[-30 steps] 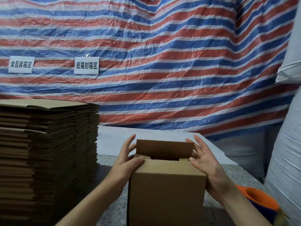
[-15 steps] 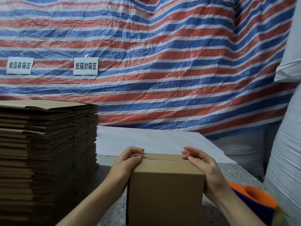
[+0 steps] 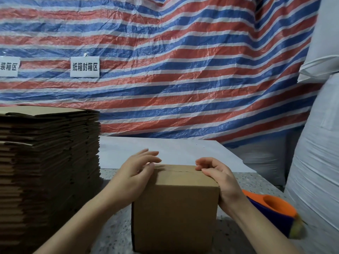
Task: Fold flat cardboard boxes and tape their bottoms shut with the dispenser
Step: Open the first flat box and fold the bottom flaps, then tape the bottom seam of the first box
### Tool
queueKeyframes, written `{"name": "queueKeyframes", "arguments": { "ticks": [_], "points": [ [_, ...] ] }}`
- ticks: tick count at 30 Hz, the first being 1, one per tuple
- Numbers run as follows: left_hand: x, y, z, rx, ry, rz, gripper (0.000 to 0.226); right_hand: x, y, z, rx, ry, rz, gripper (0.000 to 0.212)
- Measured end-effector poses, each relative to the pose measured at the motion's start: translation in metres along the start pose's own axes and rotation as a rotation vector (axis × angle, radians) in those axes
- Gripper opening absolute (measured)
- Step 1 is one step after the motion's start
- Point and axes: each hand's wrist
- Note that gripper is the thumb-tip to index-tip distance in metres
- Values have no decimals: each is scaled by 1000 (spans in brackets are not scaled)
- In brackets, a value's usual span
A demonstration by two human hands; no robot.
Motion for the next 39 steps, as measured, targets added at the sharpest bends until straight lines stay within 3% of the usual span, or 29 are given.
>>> {"name": "queueKeyframes", "arguments": {
  "ticks": [4,8,11,13,16,21,23,29,36,39],
  "points": [
    [-7,10,4,407,-198,199,70,-2,-1,1,-40,12,7,25],
    [-5,13,1,398,-203,194,71,1,-7,1,-13,-1,64,27],
    [-5,13,1,393,-193,225,75,10,-20,-11,-153,25,67,27],
    [-5,13,1,393,-189,231,78,17,-30,-33,-558,106,47,20],
    [-6,14,2,395,-188,240,80,16,-39,-77,-1333,167,141,54],
    [-7,14,2,388,-182,247,79,-12,-29,-125,-1805,173,483,72],
    [-7,14,2,390,-180,250,76,-16,-19,-134,-1856,187,500,72],
    [-7,13,2,380,-164,265,69,-22,7,-149,-1686,163,404,49],
    [-7,11,3,363,-146,273,64,-15,18,-165,-1718,193,263,48],
    [-7,10,4,378,-146,274,58,0,2,-158,-1514,306,195,48]
  ]
}}
Point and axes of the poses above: each hand's wrist, its own x-axis towards the middle knuckle, its own z-axis out of the palm, y = z × x, and after that the axes turned 10 degrees about x, right-handed
